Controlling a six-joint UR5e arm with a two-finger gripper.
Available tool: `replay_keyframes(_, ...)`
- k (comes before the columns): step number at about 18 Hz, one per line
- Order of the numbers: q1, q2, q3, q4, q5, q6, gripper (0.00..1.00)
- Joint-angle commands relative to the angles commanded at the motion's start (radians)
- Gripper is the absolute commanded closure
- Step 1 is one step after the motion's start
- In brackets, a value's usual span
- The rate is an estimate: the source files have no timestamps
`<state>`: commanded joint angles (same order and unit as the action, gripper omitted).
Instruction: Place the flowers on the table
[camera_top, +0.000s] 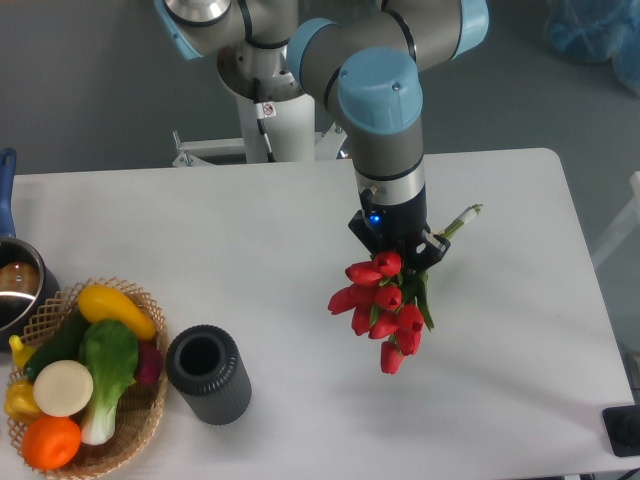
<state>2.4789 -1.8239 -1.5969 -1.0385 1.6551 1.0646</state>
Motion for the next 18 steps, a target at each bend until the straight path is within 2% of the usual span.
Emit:
replay_keyframes(5,-0.021,-0.025,-0.009,-0.003,0.029,-0.008,0.8)
replay_keyframes(9,-0.021,-0.032,-0.051,0.003,0.029,-0.012,0.81)
replay_keyframes(13,-0.037,-0.069,-0.058,0.006,0.029,-0.029,0.8)
replay_keyframes(16,-0.044,-0.1,-0.058,0.009,0.029,-0.058,0.77)
replay_keyframes(18,-0.054,-0.117,-0.058,0.014,0.029,-0.064,0.7)
